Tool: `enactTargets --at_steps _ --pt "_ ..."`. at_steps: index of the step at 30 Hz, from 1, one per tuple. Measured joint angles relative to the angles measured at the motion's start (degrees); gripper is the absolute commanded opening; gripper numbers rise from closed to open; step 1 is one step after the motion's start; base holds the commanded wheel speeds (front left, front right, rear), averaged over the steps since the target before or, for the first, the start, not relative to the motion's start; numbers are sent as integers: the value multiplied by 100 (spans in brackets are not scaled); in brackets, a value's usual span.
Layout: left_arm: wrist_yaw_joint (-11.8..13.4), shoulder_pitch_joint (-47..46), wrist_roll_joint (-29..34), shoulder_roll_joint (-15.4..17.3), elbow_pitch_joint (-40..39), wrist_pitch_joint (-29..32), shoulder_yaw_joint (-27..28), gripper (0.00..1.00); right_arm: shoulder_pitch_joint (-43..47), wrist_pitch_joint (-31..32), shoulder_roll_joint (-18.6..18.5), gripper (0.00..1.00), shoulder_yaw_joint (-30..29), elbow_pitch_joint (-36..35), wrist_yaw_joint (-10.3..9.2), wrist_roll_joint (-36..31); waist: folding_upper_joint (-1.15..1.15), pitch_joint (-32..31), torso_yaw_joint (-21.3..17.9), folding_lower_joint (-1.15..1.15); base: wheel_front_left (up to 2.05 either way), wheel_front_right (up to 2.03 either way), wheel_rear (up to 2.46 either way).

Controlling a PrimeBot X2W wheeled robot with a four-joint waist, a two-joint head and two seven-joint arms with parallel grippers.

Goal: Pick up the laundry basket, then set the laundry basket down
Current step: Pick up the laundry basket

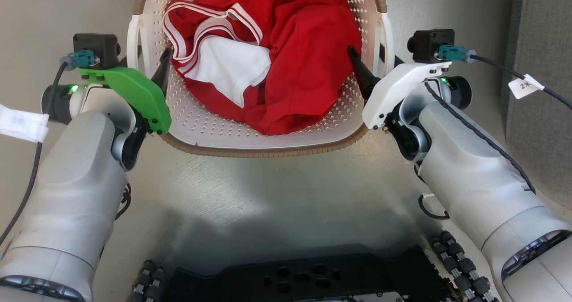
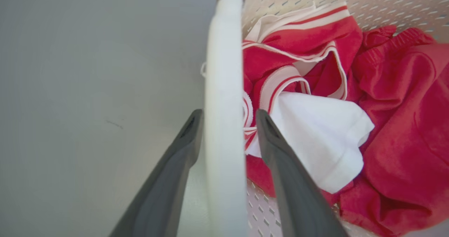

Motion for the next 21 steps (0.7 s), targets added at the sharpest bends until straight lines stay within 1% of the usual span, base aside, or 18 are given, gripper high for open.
enactTargets --at_steps 1,2,3,7,21 --pt "0 -2 -58 -1 20 5 -22 0 -9 0 0 42 35 1 -32 34 0 1 -3 0 0 0 0" --pt "0 -2 -101 -1 53 9 -49 0 -23 0 0 24 75 3 -38 53 0 1 -5 0 0 0 0" --pt "0 -2 -129 0 87 10 -87 0 -45 0 0 0 118 8 -38 87 0 0 -8 0 0 0 0" --pt "8 -18 -268 -11 121 14 -171 0 -77 1 8 0 230 49 -175 235 0 -9 -16 0 0 0 0" --pt "9 -12 -573 -16 281 -121 -573 0 -140 -136 -7 0 556 308 -180 547 0 -356 -15 0 0 0 0"
